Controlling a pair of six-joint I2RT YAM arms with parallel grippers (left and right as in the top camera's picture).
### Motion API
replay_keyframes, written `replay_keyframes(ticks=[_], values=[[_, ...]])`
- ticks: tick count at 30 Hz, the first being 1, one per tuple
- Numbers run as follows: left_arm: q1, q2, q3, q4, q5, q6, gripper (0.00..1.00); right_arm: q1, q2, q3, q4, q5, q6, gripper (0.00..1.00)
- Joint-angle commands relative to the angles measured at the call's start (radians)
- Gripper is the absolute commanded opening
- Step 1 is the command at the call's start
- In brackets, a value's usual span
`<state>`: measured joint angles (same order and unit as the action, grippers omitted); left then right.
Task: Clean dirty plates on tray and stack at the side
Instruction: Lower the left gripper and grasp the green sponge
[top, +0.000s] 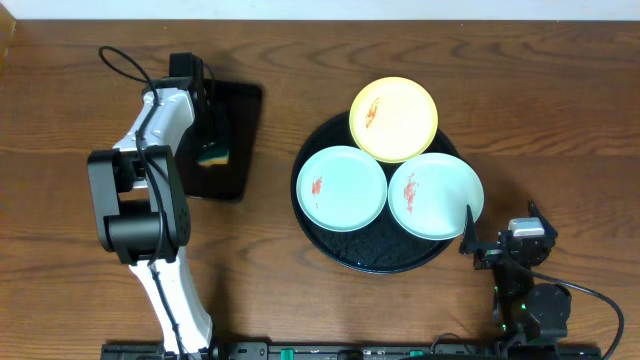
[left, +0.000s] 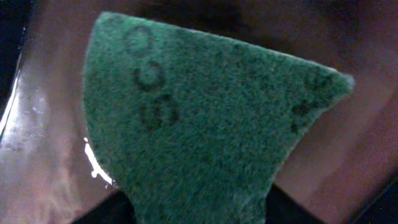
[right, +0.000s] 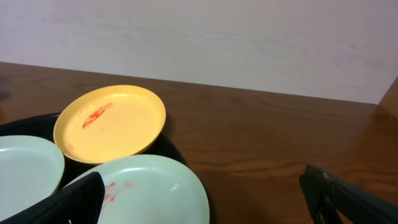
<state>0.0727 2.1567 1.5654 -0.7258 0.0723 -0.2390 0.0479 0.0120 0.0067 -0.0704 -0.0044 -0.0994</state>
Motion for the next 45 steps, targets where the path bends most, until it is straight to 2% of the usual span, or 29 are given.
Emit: replay_keyframes(ticks=[1, 2, 3, 7, 8, 15, 19, 22, 24, 35, 36, 38, 39, 42, 44, 45], values=[[0.001, 0.013, -0.004, 0.003, -0.013, 0.006, 0.44, -0.009, -0.004, -0.001, -0.004, 0.003, -0.014, 0.99], [0.001, 0.013, -0.004, 0.004, -0.013, 0.006, 0.44, -0.009, -0.004, -0.001, -0.004, 0.003, -0.014, 0.99], [0.001, 0.013, -0.004, 0.006, -0.013, 0.006, 0.36, -0.009, -0.004, -0.001, -0.004, 0.003, -0.014, 0.99], [0.001, 0.004, -0.003, 0.005, -0.012, 0.006, 0.19, -0.009, -0.004, -0.001, -0.004, 0.003, -0.014, 0.99], [0.001, -0.004, -0.003, 0.003, -0.011, 0.006, 0.11, -0.009, -0.004, -0.001, -0.004, 0.003, -0.014, 0.99], [0.000, -0.100, -0.003, -0.006, 0.082, -0.003, 0.07, -0.009, -0.004, -0.001, -0.004, 0.003, -0.014, 0.99], [-0.002, -0.135, -0.003, -0.017, 0.085, -0.025, 0.08, -0.009, -0.004, -0.001, -0.004, 0.003, -0.014, 0.99], [-0.001, -0.130, -0.006, -0.016, 0.081, -0.024, 0.23, -0.009, -0.004, -0.001, -0.004, 0.003, -0.014, 0.99], [-0.001, -0.124, -0.011, -0.016, 0.072, -0.024, 0.26, -0.009, -0.004, -0.001, -0.004, 0.003, -0.014, 0.99], [-0.001, -0.033, -0.013, -0.020, 0.032, -0.036, 0.27, -0.009, -0.004, -0.001, -0.004, 0.003, -0.014, 0.99], [-0.001, -0.033, -0.013, -0.020, 0.032, -0.047, 0.34, -0.009, -0.004, -0.001, -0.004, 0.003, -0.014, 0.99], [-0.001, -0.033, -0.013, -0.019, 0.032, -0.063, 0.56, -0.009, -0.004, -0.001, -0.004, 0.003, -0.014, 0.99], [-0.001, -0.033, -0.013, -0.017, 0.032, -0.062, 0.59, -0.009, -0.004, -0.001, -0.004, 0.003, -0.014, 0.99], [0.000, -0.033, -0.013, -0.017, 0.032, -0.062, 0.75, -0.009, -0.004, -0.001, -0.004, 0.003, -0.014, 0.99], [0.000, -0.033, -0.013, -0.016, 0.032, -0.062, 0.82, -0.009, -0.004, -0.001, -0.004, 0.003, -0.014, 0.99], [0.000, -0.033, -0.013, -0.016, 0.032, -0.062, 0.83, -0.009, -0.004, -0.001, -0.004, 0.003, -0.014, 0.99]])
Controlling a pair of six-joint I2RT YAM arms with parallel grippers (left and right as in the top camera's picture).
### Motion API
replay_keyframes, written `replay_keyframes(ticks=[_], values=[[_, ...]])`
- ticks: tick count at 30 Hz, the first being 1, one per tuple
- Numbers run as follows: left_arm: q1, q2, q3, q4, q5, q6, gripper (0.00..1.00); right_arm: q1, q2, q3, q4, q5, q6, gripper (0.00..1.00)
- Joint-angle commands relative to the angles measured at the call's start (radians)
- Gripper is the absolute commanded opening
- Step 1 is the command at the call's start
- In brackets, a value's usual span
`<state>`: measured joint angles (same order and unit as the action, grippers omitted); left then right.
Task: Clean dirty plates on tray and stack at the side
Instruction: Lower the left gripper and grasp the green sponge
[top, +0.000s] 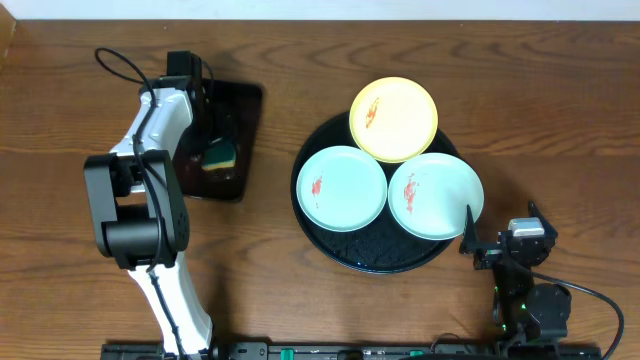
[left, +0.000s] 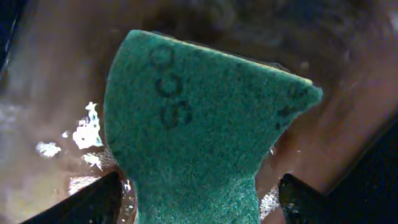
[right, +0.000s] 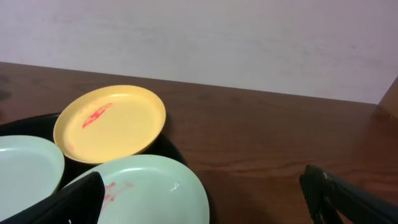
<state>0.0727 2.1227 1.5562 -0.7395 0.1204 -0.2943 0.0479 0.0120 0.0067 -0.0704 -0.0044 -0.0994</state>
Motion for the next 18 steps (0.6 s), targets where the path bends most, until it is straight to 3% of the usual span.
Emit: replay_keyframes(ticks=[1, 18], values=[[0.000, 0.001, -0.004, -0.002, -0.018, -0.006, 0.83, -0.009, -0.004, -0.001, -0.004, 0.003, -0.014, 0.99], [0.003, 0.002, -0.004, 0.067, -0.035, -0.006, 0.84, -0.009, -0.004, -0.001, -0.004, 0.003, -0.014, 0.99]])
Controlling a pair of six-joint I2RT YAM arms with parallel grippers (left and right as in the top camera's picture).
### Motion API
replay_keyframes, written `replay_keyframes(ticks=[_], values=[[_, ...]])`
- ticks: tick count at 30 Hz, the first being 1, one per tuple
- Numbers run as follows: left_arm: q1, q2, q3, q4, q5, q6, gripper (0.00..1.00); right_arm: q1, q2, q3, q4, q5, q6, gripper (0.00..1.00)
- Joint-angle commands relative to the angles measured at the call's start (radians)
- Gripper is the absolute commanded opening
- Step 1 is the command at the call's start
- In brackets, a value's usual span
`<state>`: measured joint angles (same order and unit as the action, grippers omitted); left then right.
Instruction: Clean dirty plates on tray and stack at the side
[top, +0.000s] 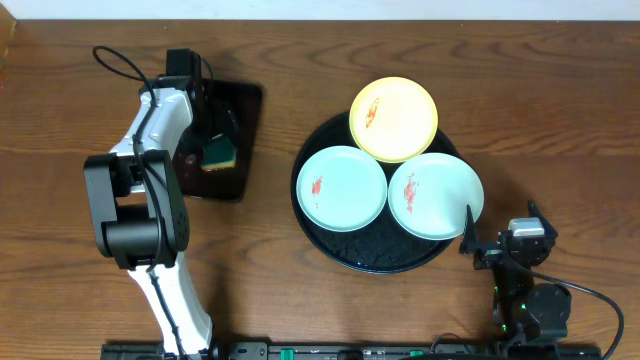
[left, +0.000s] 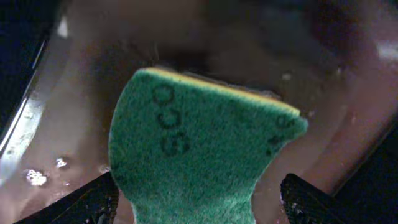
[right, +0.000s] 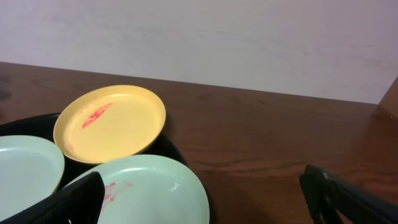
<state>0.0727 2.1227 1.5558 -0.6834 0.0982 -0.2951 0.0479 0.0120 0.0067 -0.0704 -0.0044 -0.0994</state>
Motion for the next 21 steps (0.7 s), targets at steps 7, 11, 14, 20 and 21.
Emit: replay_keyframes(ticks=[7, 11, 14, 20, 21], values=[[0.003, 0.003, -0.004, 0.028, -0.013, -0.005, 0.84, -0.009, -0.004, -0.001, -0.004, 0.003, -0.014, 0.99], [0.003, 0.003, -0.004, 0.018, -0.012, -0.005, 0.83, -0.009, -0.004, -0.001, -0.004, 0.003, -0.014, 0.99], [0.003, 0.003, -0.004, -0.008, -0.012, -0.005, 0.83, -0.009, -0.004, -0.001, -0.004, 0.003, -0.014, 0.99], [0.003, 0.005, -0.009, -0.037, -0.012, -0.005, 0.80, -0.009, -0.004, -0.001, -0.004, 0.003, -0.014, 0.99], [0.002, 0.005, -0.015, -0.035, -0.013, -0.005, 0.80, -0.009, -0.004, -0.001, -0.004, 0.003, -0.014, 0.99]])
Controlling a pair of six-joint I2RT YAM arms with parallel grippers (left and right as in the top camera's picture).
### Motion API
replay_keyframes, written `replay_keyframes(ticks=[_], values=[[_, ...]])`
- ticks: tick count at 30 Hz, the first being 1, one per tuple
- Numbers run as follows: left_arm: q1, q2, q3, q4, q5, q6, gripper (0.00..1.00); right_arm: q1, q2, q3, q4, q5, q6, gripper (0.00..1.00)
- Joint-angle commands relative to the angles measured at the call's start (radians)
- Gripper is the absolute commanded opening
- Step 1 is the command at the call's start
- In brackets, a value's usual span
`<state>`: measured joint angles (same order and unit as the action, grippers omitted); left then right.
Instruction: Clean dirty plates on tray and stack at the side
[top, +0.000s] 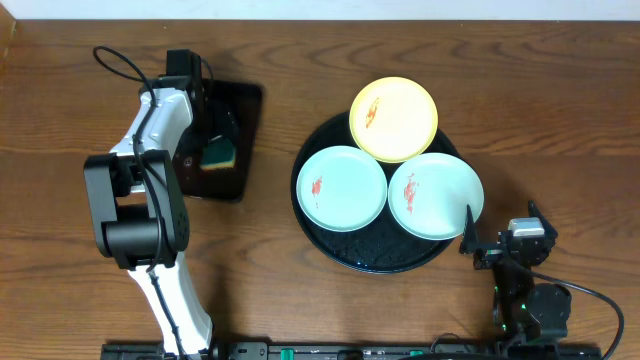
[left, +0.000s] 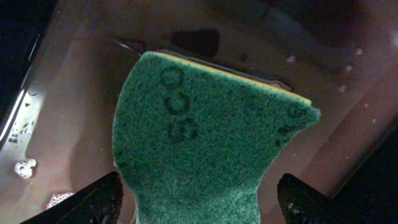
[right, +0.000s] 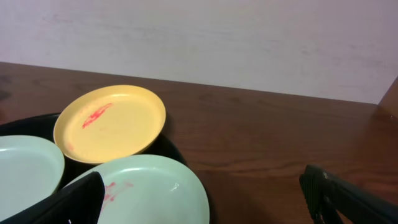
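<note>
A green scouring sponge (left: 205, 143) with a yellow backing fills the left wrist view, pinched at its near end by my left gripper (left: 198, 200) over wet, brownish water. From overhead the sponge (top: 220, 153) is inside the black rectangular tray (top: 243, 108). Three plates with red smears lie on the round black tray (top: 372, 263): a yellow plate (top: 393, 118), a left mint plate (top: 342, 188) and a right mint plate (top: 435, 195). My right gripper (right: 202, 194) stands open near the right mint plate (right: 146, 186), touching nothing.
The rectangular tray's wet floor (left: 354, 87) holds water and a little foam (left: 25, 168). A pale wall (right: 205, 37) rises behind the wooden table (top: 560, 110). The left arm's cable (top: 115, 62) loops at the back left.
The sponge stays in my left gripper over the water tray. It has shifted very slightly and a dark reflection now shows beyond its far edge. The right arm has not moved.
First the sponge filled the left wrist view, close against the tray floor. Then it appeared smaller, with foam on the water beside it. It has stayed in the left gripper inside the rectangular tray since. The plates and the right gripper have not moved.
</note>
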<state>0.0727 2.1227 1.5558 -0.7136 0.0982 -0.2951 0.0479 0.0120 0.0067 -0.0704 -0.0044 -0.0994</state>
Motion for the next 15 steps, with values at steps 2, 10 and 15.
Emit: replay_keyframes(ticks=[2, 10, 15], values=[[0.002, 0.008, -0.025, 0.002, -0.013, -0.005, 0.80, -0.009, -0.004, -0.001, -0.004, 0.003, -0.014, 0.99], [0.003, 0.017, -0.042, 0.047, -0.013, -0.005, 0.51, -0.009, -0.004, -0.001, -0.004, 0.003, -0.014, 0.99], [0.003, 0.017, -0.042, 0.061, -0.013, -0.005, 0.28, -0.009, -0.004, -0.001, -0.004, 0.003, -0.014, 0.99]])
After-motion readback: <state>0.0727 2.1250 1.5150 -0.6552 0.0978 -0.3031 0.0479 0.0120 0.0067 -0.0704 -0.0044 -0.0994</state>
